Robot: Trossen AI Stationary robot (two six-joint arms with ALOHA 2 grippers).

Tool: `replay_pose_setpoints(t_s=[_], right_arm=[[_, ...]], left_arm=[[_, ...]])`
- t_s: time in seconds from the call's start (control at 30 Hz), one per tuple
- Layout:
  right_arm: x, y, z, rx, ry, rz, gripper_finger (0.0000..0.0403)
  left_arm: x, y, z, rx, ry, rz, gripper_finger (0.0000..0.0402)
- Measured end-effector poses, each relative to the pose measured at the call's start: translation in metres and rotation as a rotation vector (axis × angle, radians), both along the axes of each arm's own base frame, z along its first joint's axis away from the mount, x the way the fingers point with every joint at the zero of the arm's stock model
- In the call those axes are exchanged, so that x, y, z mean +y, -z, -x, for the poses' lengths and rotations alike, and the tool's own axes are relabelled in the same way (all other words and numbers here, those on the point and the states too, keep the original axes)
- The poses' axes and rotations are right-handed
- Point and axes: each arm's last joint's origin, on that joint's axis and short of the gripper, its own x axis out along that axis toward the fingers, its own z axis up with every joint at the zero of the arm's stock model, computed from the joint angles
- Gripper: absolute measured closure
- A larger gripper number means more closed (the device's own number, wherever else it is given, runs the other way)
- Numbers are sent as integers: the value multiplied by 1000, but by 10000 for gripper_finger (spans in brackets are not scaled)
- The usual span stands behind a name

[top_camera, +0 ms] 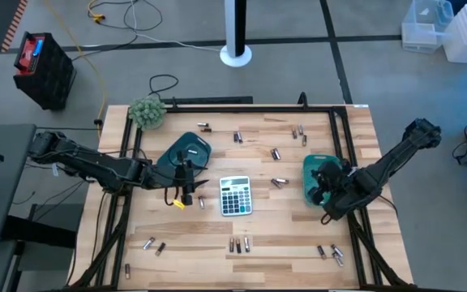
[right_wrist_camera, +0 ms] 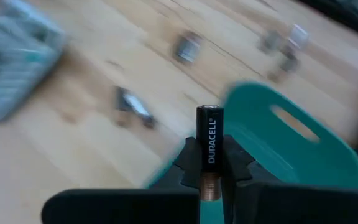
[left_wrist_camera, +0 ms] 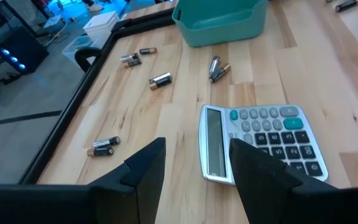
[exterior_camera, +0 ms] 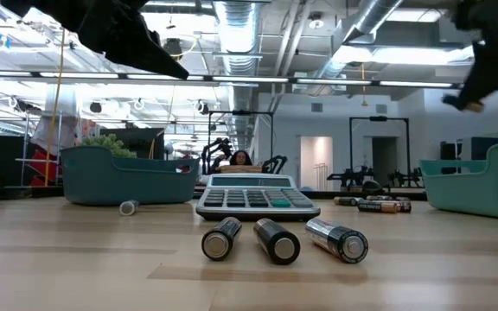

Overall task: Sort batteries
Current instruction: Put the brown/black battery into the green bin, then put the silver/black battery into the blue bin

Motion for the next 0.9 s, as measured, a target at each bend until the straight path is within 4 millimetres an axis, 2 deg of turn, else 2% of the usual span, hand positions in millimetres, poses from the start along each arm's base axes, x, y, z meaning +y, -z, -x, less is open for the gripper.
replay_pose_setpoints(t_s=[0.17, 0.27, 0.43, 0.57, 0.67, 0.9], right_arm=[[0, 8, -2, 107, 101, -35, 374], [-2, 12, -6, 140, 141, -49, 355], [-8, 14, -7, 215, 217, -68, 288], [-10, 15, -8, 227, 232, -75, 226], [-11, 15, -8, 236, 218, -71, 194], [-5, 14, -18, 135, 113, -31, 181]], left_arm=[[0, 0, 0, 3, -1, 1, 229], [0, 0, 0, 3, -2, 2, 229], [0, 0, 0, 2, -3, 4, 229], [0, 0, 0, -2, -7, 14, 229], [0, 0, 0, -4, -12, 21, 229], [0, 0, 0, -6, -14, 24, 229]])
